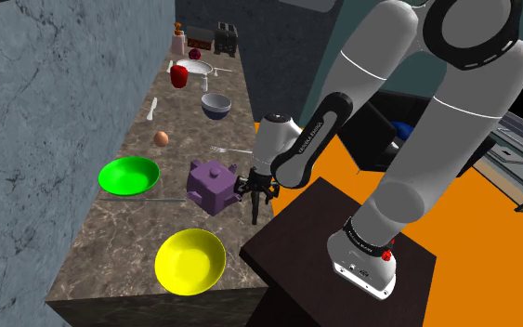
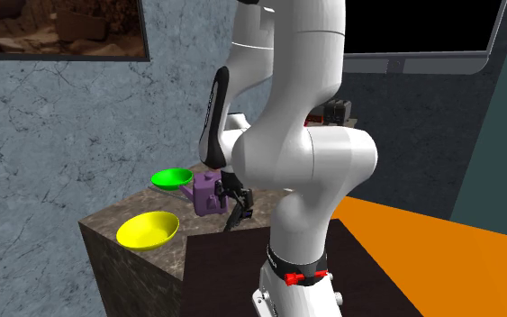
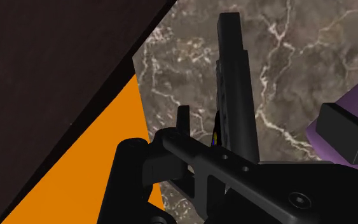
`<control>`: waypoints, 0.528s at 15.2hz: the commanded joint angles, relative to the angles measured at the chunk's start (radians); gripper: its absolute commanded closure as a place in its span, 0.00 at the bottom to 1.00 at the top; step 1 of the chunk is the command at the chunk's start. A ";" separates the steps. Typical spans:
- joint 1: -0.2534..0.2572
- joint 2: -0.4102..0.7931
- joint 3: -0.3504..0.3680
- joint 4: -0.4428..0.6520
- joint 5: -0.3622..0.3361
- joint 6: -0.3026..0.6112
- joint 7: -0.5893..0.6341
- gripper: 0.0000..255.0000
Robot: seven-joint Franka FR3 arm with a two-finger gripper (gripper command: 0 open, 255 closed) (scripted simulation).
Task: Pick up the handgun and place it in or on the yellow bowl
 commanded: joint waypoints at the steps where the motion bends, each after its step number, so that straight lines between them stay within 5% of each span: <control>1: 0.003 0.102 -0.008 0.010 -0.002 0.018 0.038 1.00; 4: -0.021 0.136 -0.042 0.051 -0.031 0.010 0.005 1.00; 8: 0.019 0.192 -0.089 0.085 -0.104 0.031 0.070 1.00</control>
